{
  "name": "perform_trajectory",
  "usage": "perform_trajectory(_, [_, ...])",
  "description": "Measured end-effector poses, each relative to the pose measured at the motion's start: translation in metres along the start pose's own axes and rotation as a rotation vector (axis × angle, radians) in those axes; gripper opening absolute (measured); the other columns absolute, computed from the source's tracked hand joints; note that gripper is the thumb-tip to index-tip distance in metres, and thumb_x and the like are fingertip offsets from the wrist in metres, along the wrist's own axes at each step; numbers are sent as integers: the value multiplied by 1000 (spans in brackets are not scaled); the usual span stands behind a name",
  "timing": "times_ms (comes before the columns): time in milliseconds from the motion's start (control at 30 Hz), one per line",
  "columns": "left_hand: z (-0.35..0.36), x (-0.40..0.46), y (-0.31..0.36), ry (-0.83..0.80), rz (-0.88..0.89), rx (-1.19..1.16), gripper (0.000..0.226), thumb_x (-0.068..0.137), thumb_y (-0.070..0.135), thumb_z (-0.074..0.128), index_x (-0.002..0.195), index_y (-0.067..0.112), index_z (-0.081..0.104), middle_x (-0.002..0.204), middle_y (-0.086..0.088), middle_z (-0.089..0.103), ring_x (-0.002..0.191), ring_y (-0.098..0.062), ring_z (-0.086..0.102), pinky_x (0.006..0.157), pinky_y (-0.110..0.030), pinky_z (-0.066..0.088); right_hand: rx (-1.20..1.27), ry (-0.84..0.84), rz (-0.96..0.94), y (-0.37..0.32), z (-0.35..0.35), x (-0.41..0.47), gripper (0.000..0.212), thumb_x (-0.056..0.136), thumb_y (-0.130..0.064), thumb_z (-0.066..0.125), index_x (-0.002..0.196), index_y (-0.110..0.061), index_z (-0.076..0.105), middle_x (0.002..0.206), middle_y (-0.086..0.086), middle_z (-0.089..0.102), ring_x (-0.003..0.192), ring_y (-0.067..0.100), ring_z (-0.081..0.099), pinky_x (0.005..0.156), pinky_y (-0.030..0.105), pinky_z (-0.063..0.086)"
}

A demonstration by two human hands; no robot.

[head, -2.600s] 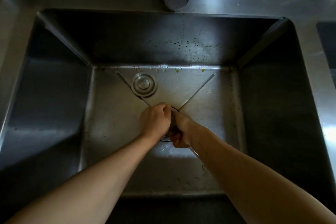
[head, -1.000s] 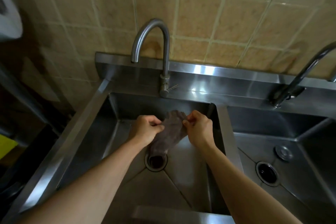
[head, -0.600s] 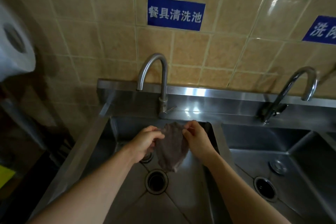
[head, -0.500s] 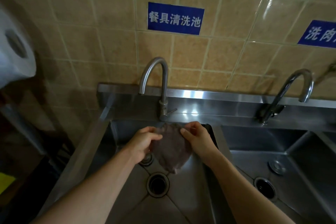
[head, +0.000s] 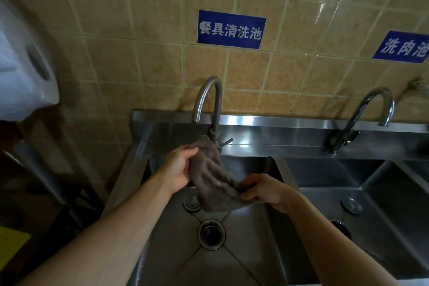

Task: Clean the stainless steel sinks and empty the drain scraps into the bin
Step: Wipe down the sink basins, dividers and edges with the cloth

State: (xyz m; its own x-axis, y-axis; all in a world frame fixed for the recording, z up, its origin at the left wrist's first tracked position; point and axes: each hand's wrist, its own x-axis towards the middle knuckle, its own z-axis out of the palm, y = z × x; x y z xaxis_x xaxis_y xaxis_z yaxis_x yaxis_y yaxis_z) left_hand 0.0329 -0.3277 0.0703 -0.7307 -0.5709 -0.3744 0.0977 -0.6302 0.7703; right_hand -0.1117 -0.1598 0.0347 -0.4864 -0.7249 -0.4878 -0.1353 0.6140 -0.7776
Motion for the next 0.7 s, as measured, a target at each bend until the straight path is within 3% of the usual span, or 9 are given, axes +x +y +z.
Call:
perform_trajectory(67, [8, -4, 0, -70, -24, -31, 20, 95, 3, 44, 113, 9, 53, 99, -15, 60, 88, -25, 59, 82, -36, 46, -26, -64, -5, -5, 10, 2, 57, 59, -31, 84, 111, -25, 61, 120, 3, 61, 115, 23, 57, 106, 42, 43])
perform_trajectory(133, [16, -9, 3, -131, -57, -44, 16, 96, 5, 44, 107, 9, 55, 99, -16, 61, 88, -26, 59, 81, -37, 46, -133, -86, 26, -7, 18, 4, 88, 48, -49, 84, 128, -29, 51, 133, -1, 50, 127, 23, 45, 112, 42, 34])
perform_trajectory(200, [21, -12, 9, -175, -72, -43, 14, 96, 6, 44, 100, 9, 56, 96, -15, 61, 87, -26, 59, 82, -37, 46, -211, -53, 63, -12, 22, 2, 82, 54, -49, 84, 127, -37, 50, 137, 1, 34, 132, 29, 33, 112, 43, 30])
perform_trajectory(267, [22, -16, 15, -217, -65, -10, 15, 96, 8, 43, 99, 8, 57, 93, -15, 62, 85, -25, 60, 80, -37, 46, -50, -82, 16, -15, 22, 1, 77, 65, -31, 84, 132, -37, 47, 143, 2, 24, 136, 32, 24, 110, 44, 27])
perform_trajectory(333, [21, -20, 21, -249, -60, 29, 17, 97, 9, 43, 100, 7, 59, 89, -13, 64, 83, -24, 61, 77, -35, 48, 202, -159, -80, -22, 26, -4, 72, 70, -14, 79, 133, -29, 48, 146, 2, 32, 137, 27, 22, 108, 39, 26])
perform_trajectory(433, [19, -26, 29, -259, -61, 55, 19, 96, 10, 43, 98, 8, 62, 85, -11, 67, 83, -23, 61, 76, -34, 48, 307, -112, -113, -28, 36, -5, 64, 71, -5, 73, 130, -16, 50, 135, 1, 48, 130, 23, 38, 95, 28, 37])
perform_trajectory(500, [17, -29, 34, -253, -64, 59, 20, 96, 11, 44, 102, 8, 63, 91, -12, 66, 85, -24, 61, 79, -34, 48, 304, -104, -80, -28, 45, 0, 81, 69, -3, 71, 141, -19, 36, 140, 1, 44, 132, 25, 38, 109, 39, 29])
perform_trajectory(600, [14, -33, 40, -247, -68, 43, 24, 92, 16, 49, 108, 5, 62, 95, -13, 65, 88, -25, 61, 83, -36, 48, 369, 39, 18, -26, 62, 7, 98, 79, 4, 67, 152, -17, 5, 153, 12, 29, 137, 31, 31, 113, 47, 18])
perform_trajectory(700, [12, -36, 49, -264, -51, 9, 36, 81, 21, 55, 112, 3, 61, 98, -13, 63, 92, -25, 59, 93, -37, 43, 447, 122, 118, -19, 78, 7, 79, 81, -8, 69, 146, -5, 24, 150, 14, 33, 134, 31, 33, 112, 42, 25])
